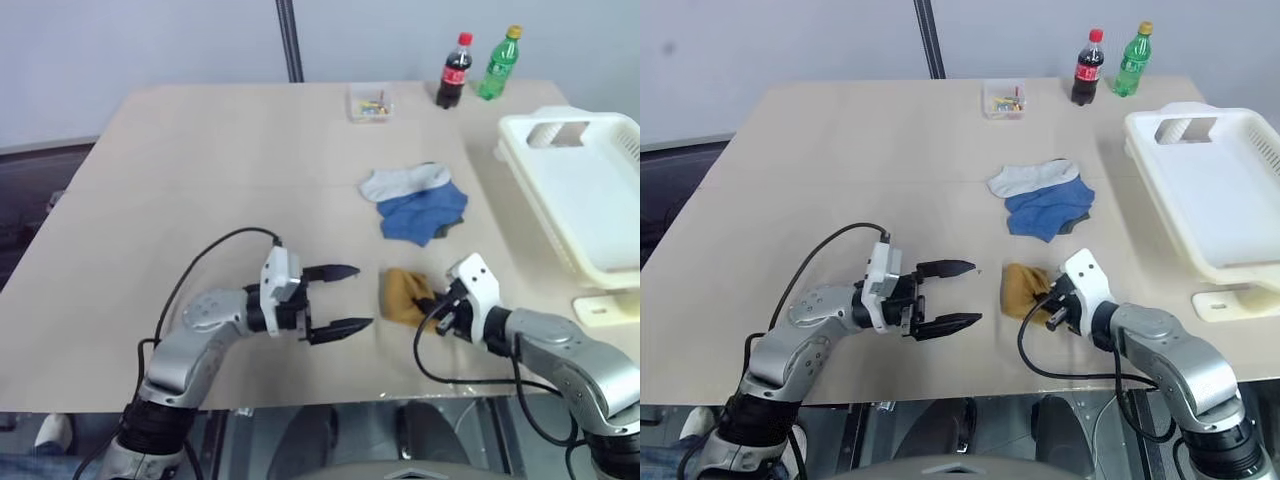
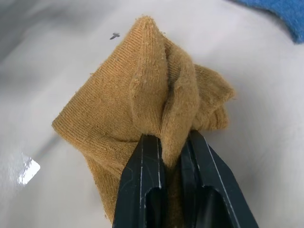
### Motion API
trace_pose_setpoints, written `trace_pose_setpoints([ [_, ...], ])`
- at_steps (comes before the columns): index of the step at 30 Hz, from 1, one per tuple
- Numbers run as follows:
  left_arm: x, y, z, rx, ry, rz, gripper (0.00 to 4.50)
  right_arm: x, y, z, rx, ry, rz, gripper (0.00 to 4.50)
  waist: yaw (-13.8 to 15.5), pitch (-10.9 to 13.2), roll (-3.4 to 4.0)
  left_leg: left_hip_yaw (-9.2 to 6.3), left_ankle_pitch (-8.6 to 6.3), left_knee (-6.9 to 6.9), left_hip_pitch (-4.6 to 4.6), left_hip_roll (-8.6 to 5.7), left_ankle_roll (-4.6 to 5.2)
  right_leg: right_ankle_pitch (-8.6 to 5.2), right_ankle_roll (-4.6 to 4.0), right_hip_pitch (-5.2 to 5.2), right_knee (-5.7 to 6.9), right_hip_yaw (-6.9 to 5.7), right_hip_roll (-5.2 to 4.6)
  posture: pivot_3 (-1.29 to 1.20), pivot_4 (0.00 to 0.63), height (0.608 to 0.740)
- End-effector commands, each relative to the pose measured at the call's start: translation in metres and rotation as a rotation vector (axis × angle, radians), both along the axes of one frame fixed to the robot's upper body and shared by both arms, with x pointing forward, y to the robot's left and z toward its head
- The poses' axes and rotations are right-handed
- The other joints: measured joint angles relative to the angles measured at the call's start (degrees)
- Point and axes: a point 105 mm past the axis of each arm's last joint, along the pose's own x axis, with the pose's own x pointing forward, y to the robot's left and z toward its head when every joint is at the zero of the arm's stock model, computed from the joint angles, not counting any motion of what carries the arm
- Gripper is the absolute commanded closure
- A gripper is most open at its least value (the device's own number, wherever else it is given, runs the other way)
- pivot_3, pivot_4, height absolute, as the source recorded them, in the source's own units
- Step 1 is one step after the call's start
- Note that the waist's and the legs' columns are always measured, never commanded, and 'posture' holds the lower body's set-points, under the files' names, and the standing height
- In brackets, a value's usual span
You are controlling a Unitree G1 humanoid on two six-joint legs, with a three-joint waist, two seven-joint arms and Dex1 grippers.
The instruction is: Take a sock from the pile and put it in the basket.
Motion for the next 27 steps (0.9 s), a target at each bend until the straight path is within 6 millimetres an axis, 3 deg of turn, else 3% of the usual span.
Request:
trace_pose_setpoints([
  [1,-0.004,-0.002,0.018,-0.038,-0.060,-0.018,0.00,0.000,-0.001,0.029,0.024,-0.072,0.049,4.45,-0.04,0.04,0.01,0.00,0.00,0.01,-0.02,0.00,0.00,0.00,0.00,-0.01,0.00,0.01,0.00,0.00,0.150,0.740],
  [7,-0.002,-0.006,0.031,-0.085,-0.088,-0.005,0.00,-0.003,-0.006,0.093,0.134,-0.189,0.161,4.45,-0.06,0.15,0.05,0.00,0.00,0.01,-0.04,0.03,0.00,0.00,0.00,-0.02,0.00,0.00,0.01,0.00,0.150,0.740],
  [9,0.000,-0.011,0.040,-0.123,-0.101,0.002,0.00,0.011,-0.029,0.111,0.152,-0.232,0.090,4.45,0.07,0.20,0.02,-0.03,0.00,0.01,-0.08,0.04,0.00,0.00,0.00,-0.02,-0.01,-0.05,0.01,0.00,0.150,0.740],
  [11,0.003,-0.016,0.049,-0.159,-0.109,0.012,0.00,0.031,-0.066,0.123,0.121,-0.265,-0.055,4.45,0.35,0.22,0.00,-0.05,0.00,0.14,-0.13,-0.03,0.02,0.01,0.01,0.00,0.00,-0.09,-0.02,0.00,0.150,0.740],
  [15,0.004,-0.028,0.061,-0.194,-0.118,0.011,0.00,0.060,-0.132,0.137,0.058,-0.313,-0.290,4.45,0.27,0.24,-0.03,-0.01,-0.05,0.44,-0.24,-0.08,0.10,0.01,0.02,0.01,0.02,-0.07,-0.04,0.00,0.150,0.740],
  [18,0.007,-0.036,0.070,-0.226,-0.120,0.022,0.00,0.075,-0.169,0.146,0.084,-0.332,-0.400,4.45,-0.13,0.25,-0.02,0.05,-0.05,0.45,-0.23,-0.07,0.09,0.01,0.02,0.00,0.05,-0.03,-0.02,0.00,0.150,0.740],
  [27,0.012,-0.046,0.092,-0.276,-0.146,0.028,0.00,0.106,-0.233,0.135,0.212,-0.246,-0.638,4.45,-0.16,0.29,0.03,0.20,-0.05,0.63,-0.21,-0.02,0.10,0.02,0.03,0.00,0.21,0.12,0.03,0.00,0.150,0.740],
])
